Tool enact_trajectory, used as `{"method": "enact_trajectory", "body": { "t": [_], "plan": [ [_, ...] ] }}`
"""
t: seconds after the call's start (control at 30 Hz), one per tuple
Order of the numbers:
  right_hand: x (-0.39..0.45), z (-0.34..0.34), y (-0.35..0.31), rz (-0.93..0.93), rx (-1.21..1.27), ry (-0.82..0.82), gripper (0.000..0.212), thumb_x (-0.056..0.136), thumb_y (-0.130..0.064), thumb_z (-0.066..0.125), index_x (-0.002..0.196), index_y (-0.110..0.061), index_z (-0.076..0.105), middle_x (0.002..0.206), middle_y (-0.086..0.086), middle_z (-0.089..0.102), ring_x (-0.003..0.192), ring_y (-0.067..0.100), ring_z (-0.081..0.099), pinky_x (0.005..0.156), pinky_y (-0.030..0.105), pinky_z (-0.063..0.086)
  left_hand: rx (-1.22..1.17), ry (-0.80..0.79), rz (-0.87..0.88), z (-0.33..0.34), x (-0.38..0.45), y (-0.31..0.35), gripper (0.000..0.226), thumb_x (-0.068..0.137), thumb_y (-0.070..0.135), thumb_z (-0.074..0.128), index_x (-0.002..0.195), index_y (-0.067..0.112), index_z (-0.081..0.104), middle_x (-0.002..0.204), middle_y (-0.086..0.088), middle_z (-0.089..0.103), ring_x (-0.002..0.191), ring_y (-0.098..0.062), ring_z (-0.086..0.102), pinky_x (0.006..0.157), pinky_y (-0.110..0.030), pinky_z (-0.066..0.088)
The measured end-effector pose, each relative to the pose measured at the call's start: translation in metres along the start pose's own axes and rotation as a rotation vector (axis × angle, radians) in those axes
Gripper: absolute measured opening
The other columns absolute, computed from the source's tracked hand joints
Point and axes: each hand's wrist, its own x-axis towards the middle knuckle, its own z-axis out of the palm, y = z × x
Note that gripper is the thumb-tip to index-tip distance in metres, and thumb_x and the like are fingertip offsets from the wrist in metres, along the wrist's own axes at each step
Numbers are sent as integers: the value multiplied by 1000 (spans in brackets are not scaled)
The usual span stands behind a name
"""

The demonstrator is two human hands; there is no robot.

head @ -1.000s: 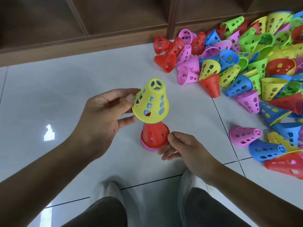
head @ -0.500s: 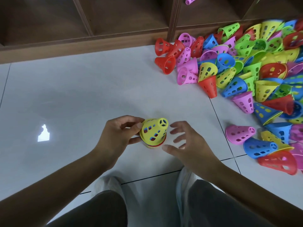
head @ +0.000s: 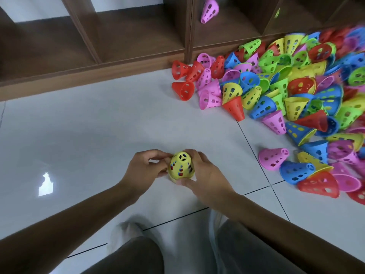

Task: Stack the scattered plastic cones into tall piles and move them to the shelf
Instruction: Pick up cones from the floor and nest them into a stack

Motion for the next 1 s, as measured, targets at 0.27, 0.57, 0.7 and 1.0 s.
{"method": "enact_trajectory", "body": {
  "t": [0.27,0.57,0.7,1.0],
  "plan": [
    [-22,-29,27,155,-30,92,66,83,-29,74,136,-28,35,122,-1,49,104,21,58,87,32,47,260,-166,115,13,10,18,12,91,25,70,102,25,76,96,7,72,79,-14,69,78,-36,59],
    [-5,-39,34,186,-3,133,56,77,-29,77,118,-39,40,110,-8,56,96,16,56,80,31,48,503,-175,267,-20,25,87,8,89,23,72,97,23,75,97,8,72,70,-4,66,68,-25,54],
    [12,-50,29,198,-13,143,54,76,-30,77,112,-41,39,106,-9,60,95,19,58,77,33,49,617,-158,274,-53,20,132,11,90,23,71,99,22,75,97,5,71,78,-13,69,74,-31,57],
    [56,-67,17,230,-128,164,54,77,-29,80,116,-25,43,99,-2,61,92,28,60,72,34,47,782,-126,416,-103,34,209,7,89,29,72,94,28,76,94,11,73,65,5,62,60,-18,51]
  ]
}}
